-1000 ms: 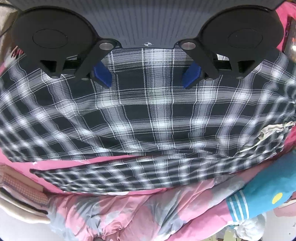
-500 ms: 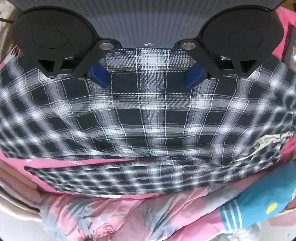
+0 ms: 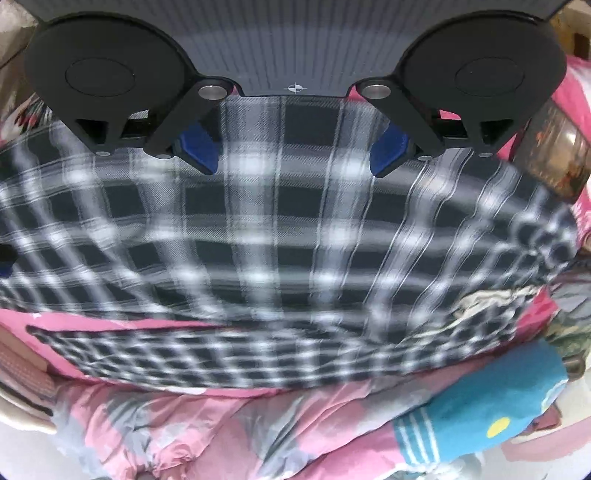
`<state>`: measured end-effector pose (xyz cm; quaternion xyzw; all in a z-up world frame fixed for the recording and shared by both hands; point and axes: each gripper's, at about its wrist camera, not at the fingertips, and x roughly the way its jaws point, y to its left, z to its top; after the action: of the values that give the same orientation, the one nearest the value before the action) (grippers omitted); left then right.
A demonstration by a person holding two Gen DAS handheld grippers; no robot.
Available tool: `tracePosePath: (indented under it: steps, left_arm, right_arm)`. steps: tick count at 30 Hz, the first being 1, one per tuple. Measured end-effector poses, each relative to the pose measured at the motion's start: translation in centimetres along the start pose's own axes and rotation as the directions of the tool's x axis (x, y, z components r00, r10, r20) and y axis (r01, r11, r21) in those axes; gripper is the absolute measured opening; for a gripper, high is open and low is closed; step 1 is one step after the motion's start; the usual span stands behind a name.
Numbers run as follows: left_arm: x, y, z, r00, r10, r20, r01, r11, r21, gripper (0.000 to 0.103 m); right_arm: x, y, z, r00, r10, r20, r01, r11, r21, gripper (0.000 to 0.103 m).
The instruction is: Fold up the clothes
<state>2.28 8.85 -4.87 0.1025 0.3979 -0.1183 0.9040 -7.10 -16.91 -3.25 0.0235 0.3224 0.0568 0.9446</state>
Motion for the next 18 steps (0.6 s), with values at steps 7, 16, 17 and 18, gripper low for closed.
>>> tracePosePath:
  steps: [7, 16, 17, 18]
  left_arm:
    - [0.1, 1.1, -0.6, 0.999, 0.003, -0.034, -0.004, 1.000, -0.025, 0.091]
    - [0.1, 2.1, -1.2, 0.999, 0.007, -0.044, -0.008, 0.999, -0.037, 0.092]
    - [0.1, 2.2, -1.3, 0.999, 0.006, -0.044, -0.008, 0.999, -0.039, 0.092]
    - [0.0, 2.3, -1.5, 0.999, 0.006, -0.044, -0.008, 0.999, -0.041, 0.092]
  right_arm:
    - [3.7, 7.3, -1.6, 0.994, 0.064, -0.090, -0.080, 0.980, -0.184, 0.040]
    - [2.2, 12.4, -2.7, 0.977, 0.186, -0.101, -0.209, 0.925, -0.317, 0.044]
    - [2.1, 12.3, -2.5, 0.980, 0.174, -0.093, -0.195, 0.929, -0.315, 0.045]
    - [2.1, 12.2, -2.4, 0.983, 0.162, -0.088, -0.181, 0.933, -0.311, 0.045]
